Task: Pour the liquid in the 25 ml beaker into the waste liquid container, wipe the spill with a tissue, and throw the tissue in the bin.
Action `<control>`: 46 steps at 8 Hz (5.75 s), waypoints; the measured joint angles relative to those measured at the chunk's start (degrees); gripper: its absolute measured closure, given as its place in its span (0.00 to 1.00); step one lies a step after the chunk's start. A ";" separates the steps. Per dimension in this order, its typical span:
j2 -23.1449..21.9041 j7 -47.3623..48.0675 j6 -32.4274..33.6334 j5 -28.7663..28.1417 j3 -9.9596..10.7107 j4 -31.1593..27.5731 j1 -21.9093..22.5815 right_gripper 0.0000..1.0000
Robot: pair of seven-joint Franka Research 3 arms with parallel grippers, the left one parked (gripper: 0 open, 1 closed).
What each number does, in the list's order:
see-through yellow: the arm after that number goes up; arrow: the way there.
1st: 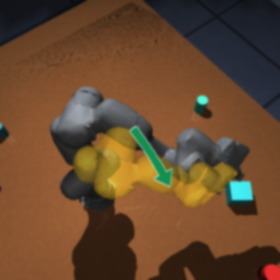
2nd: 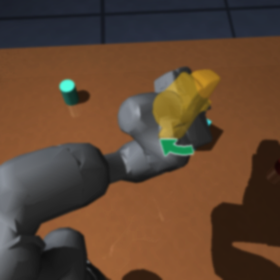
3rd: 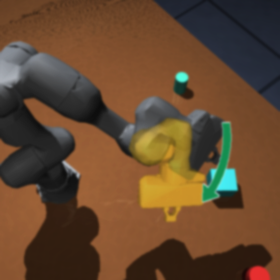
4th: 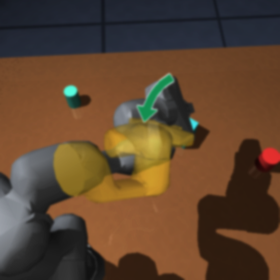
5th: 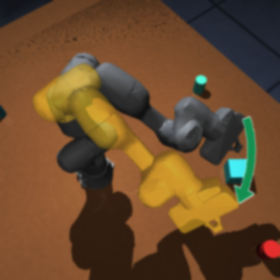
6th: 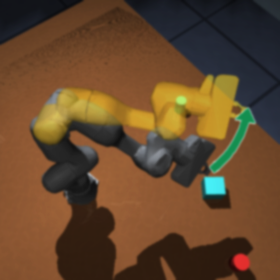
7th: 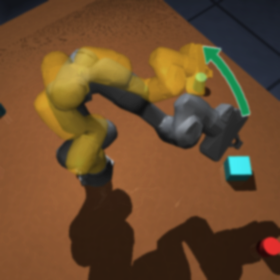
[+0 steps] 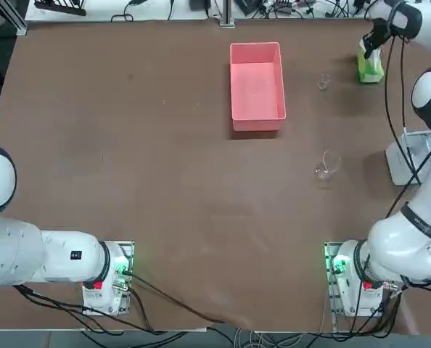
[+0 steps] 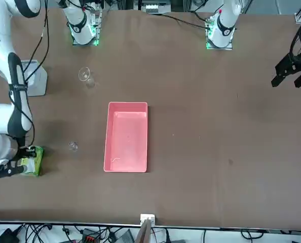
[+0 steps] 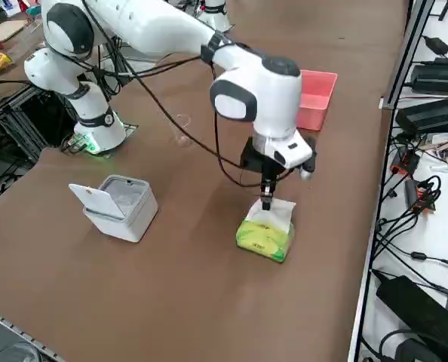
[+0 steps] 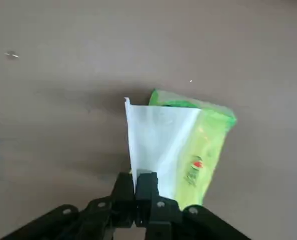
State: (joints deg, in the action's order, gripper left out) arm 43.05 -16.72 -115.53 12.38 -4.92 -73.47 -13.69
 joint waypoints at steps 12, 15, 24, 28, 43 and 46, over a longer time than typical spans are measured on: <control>-13.19 -3.71 20.95 -18.97 -6.59 -0.71 1.22 0.99; -12.47 -3.71 21.01 -28.05 -9.21 -1.08 2.03 0.99; 0.21 -13.36 16.94 -45.84 -10.44 -2.90 6.05 0.99; 2.77 -17.31 15.60 -46.95 -10.44 -2.86 6.04 0.99; 8.53 -25.94 10.54 -47.03 -10.56 -1.57 7.10 0.99; 9.07 -26.26 10.39 -47.03 -10.56 -1.56 7.20 0.98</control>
State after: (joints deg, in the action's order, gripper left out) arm 52.12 -42.98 -105.14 -34.66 -15.48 -75.04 -6.49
